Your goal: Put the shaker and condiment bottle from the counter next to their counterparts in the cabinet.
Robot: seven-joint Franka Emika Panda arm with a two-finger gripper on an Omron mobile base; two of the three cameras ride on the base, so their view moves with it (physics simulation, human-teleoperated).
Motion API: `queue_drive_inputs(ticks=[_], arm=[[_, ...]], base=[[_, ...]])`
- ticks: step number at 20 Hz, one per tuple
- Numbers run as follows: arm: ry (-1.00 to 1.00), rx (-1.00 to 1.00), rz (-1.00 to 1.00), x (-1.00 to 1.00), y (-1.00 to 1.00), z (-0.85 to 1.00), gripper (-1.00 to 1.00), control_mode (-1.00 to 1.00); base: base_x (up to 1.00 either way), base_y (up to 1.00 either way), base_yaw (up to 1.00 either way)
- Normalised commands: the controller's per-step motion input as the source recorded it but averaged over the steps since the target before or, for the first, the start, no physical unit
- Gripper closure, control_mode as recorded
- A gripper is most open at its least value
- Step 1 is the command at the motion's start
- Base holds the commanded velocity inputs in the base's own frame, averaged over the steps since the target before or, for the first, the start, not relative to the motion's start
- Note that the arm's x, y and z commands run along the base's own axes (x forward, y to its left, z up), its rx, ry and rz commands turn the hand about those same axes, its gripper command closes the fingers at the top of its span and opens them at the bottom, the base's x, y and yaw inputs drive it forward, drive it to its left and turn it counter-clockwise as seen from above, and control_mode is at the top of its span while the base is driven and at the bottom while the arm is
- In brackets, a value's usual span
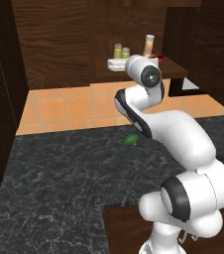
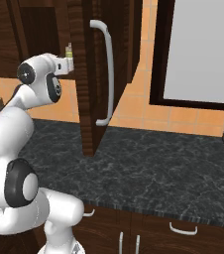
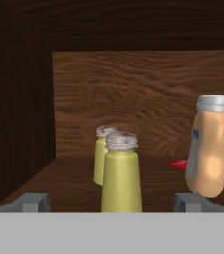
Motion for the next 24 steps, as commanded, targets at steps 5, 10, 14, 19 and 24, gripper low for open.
queue_drive_inputs(ticks=[5, 10, 14, 19, 24], arm=[[0.00, 0.00, 0.00, -0.66, 0.00, 0.00, -1.00, -1.00], [0.00, 0.00, -0.02, -0.79, 0.00, 0.00, -1.00, -1.00], [0.00, 0.01, -0.04, -0.97, 0.00, 0.00, -1.00, -1.00], [-0.01, 0.00, -0.05, -1.00, 0.00, 0.00, -1.00, -1.00], [-0.01, 0.00, -0.05, -1.00, 0.01, -0.01, -1.00, -1.00]], base=[[0.00, 0.00, 0.00], [0.00, 0.00, 0.00], [0.00, 0.00, 0.00], [0.00, 0.00, 0.00], [0.00, 0.00, 0.00]])
